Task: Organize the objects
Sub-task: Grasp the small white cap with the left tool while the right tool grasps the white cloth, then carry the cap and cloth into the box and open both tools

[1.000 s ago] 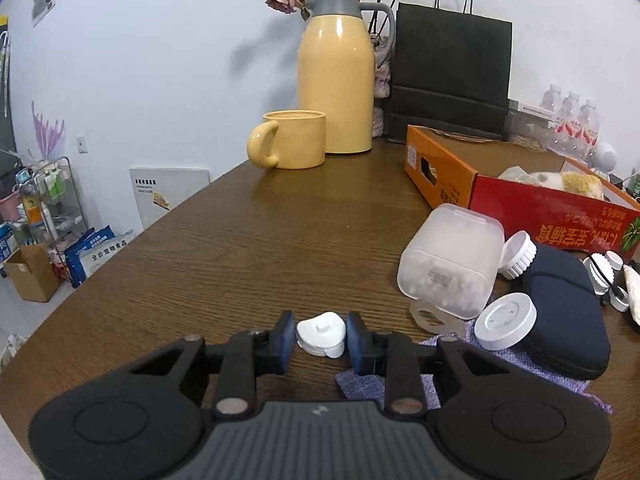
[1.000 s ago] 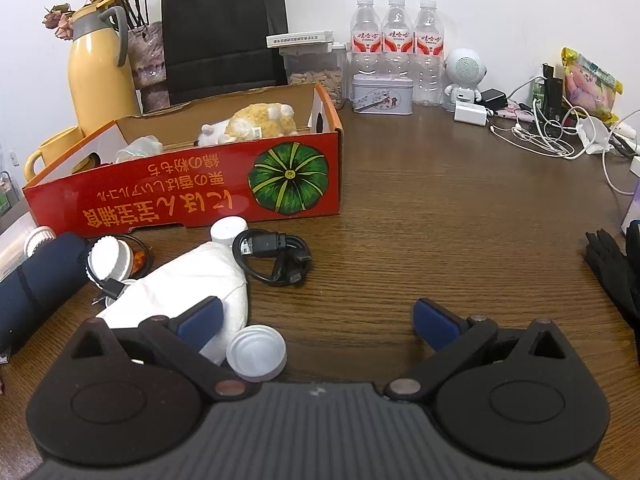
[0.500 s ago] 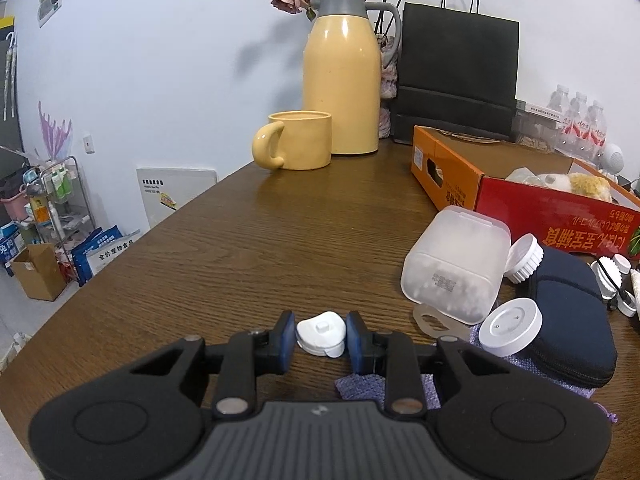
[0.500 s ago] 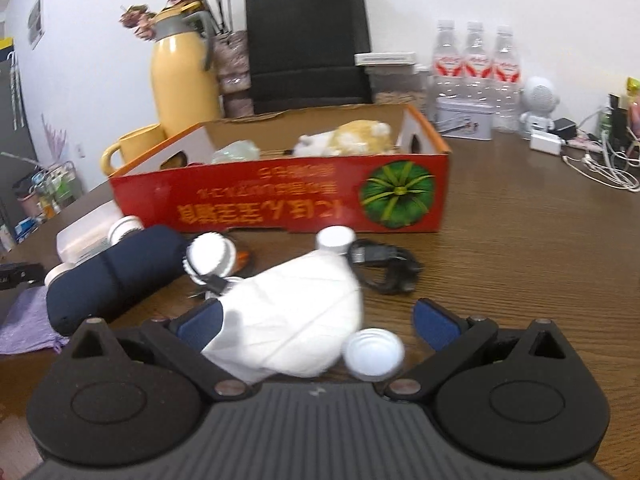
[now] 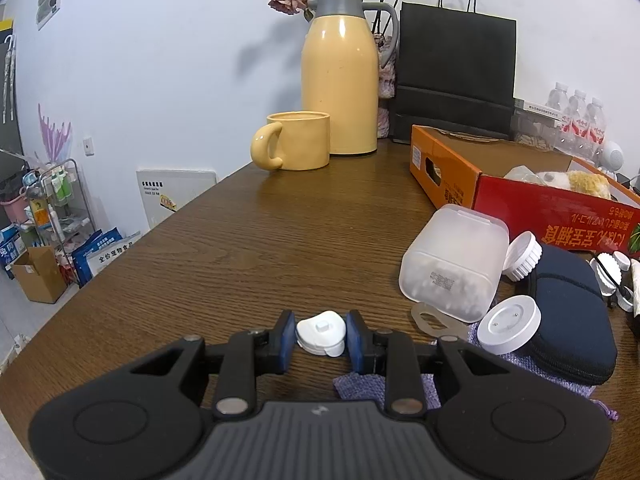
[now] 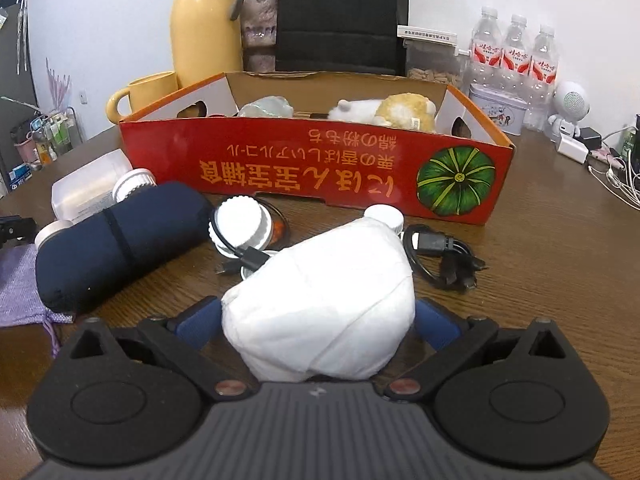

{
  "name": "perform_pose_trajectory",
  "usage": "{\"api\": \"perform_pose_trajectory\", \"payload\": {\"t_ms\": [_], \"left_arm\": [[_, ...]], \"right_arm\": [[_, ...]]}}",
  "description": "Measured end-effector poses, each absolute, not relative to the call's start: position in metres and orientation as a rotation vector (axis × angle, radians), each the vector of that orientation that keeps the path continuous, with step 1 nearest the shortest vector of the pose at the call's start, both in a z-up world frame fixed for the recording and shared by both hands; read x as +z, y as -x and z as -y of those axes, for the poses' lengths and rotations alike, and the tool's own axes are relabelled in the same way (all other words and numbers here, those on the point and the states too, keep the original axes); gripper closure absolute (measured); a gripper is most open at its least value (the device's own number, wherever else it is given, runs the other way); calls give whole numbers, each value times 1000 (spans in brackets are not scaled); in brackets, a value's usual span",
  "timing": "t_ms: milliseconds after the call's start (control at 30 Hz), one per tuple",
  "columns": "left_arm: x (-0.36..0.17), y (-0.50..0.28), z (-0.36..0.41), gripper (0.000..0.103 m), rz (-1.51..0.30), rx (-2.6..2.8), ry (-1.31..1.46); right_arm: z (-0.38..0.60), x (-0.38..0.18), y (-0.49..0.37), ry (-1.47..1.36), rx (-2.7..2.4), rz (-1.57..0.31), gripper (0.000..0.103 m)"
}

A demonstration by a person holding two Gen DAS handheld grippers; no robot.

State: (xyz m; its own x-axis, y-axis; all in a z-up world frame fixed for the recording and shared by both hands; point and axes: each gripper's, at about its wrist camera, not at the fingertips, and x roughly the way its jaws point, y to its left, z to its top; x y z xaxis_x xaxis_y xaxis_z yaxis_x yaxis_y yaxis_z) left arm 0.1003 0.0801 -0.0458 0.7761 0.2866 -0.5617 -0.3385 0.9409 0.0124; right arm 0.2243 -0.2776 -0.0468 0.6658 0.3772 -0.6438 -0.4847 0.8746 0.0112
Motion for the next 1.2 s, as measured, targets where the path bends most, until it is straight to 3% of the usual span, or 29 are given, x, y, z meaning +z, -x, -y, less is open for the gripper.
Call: {"api": "perform_pose_trajectory", "payload": {"t_ms": [300,833,1200], "left_arm": [[-46,-101,-80,77,-589,333,94],[-41,-100,-82,77,-570,356,125],[20,-115,-47,77,-406,268,72]], "right_arm": [[284,-44,-221,145,487,-660,12],[297,-30,-205,93,465,-515,12],[290,-4,-212,108,482,-409,12]]}}
